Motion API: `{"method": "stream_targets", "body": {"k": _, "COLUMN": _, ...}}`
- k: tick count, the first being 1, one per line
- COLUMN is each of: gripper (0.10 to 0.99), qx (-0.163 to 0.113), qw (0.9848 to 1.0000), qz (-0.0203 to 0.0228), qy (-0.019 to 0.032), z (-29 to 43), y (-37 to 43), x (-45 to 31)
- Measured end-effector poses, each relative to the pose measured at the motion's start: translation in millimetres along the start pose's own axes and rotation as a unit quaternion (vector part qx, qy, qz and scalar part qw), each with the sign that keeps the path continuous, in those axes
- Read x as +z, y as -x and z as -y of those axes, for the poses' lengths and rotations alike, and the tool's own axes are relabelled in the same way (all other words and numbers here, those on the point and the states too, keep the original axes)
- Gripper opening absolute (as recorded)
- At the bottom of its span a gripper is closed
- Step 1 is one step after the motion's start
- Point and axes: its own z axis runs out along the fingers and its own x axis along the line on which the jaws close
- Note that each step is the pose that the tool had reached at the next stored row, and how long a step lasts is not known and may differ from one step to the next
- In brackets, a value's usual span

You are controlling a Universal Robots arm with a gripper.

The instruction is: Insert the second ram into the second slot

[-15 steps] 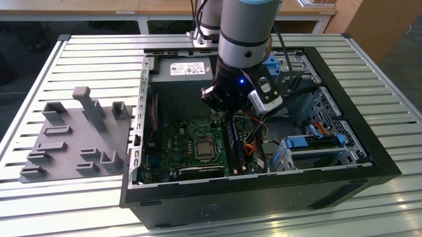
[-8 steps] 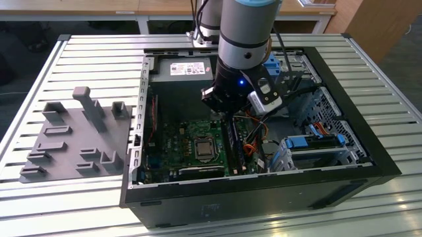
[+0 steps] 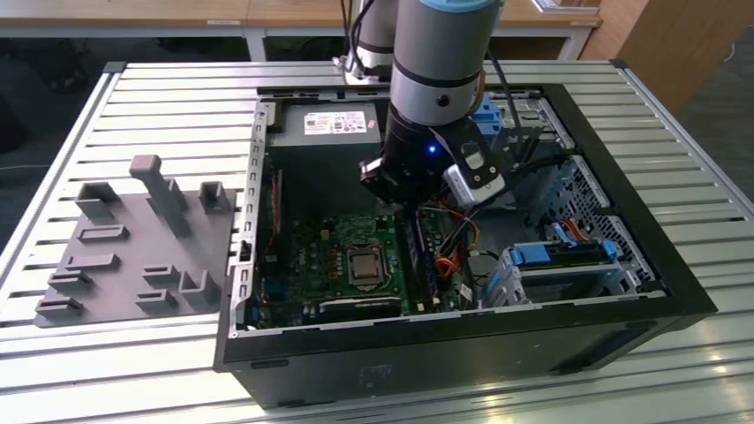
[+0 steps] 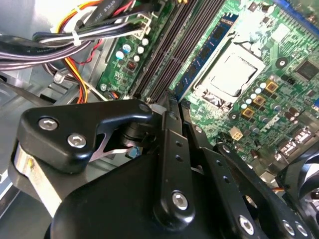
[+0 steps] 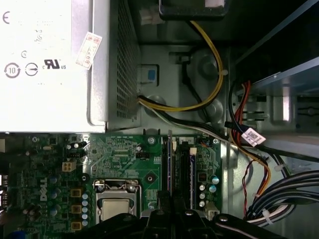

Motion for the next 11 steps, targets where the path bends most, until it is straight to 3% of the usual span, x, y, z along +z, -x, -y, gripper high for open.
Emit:
{"method": "stream_targets", "body": {"k": 2, "gripper": 0.137, "qx": 0.000, "qw": 1.0000, "qz": 0.0000, "qy": -0.0033, "z": 1.2, "y": -0.1, "x": 0.0}}
{"method": "stream_targets", "body": {"k": 11, "gripper": 0.137, "qx": 0.003, "qw": 1.0000, "qz": -0.0001, "qy": -0.0035, "z": 5.4, "y": -1.6, "x": 6.0}}
